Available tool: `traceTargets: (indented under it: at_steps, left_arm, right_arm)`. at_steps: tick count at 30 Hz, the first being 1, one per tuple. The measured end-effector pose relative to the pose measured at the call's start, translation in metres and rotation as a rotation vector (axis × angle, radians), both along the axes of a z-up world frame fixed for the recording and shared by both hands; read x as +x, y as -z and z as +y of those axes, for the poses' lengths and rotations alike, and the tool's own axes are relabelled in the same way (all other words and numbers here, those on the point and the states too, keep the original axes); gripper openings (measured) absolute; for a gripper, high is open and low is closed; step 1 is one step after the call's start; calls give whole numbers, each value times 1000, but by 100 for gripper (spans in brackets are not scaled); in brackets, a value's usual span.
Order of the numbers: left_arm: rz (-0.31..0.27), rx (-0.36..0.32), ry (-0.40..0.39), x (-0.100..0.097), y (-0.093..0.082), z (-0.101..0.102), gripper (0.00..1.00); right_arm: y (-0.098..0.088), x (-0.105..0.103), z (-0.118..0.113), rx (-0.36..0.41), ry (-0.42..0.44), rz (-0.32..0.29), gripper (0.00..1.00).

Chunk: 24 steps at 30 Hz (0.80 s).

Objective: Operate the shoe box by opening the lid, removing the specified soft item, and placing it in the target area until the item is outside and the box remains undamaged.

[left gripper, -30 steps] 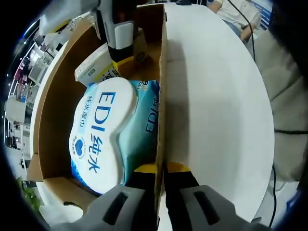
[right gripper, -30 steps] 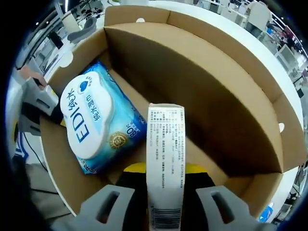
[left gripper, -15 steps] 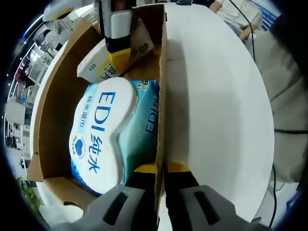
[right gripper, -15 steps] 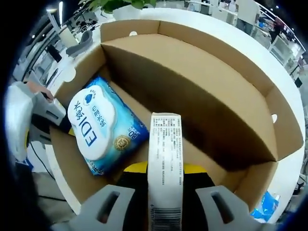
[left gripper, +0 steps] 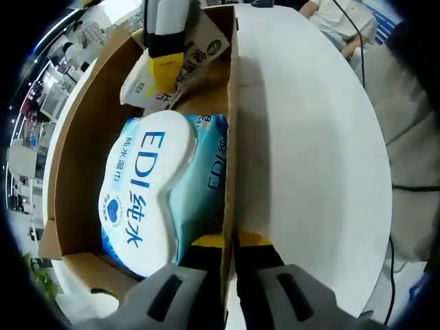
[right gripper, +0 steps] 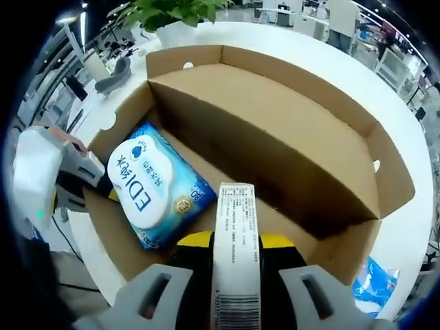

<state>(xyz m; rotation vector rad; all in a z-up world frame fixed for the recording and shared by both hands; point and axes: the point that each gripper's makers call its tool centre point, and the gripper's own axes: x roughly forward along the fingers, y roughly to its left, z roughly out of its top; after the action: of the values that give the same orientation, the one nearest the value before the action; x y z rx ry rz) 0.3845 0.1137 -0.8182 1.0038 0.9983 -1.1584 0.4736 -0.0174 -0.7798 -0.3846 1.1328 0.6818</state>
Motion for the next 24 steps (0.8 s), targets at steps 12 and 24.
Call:
traceTargets:
  at_steps: [12,24]
  left_arm:
    - [1,-1,-1,0,0,0,1]
    - [1,0,2,0,0,0,1]
  right_arm:
    - [-30,0,5,103,51,-71,20]
    - [-57,5,-2,230,204,-128,20]
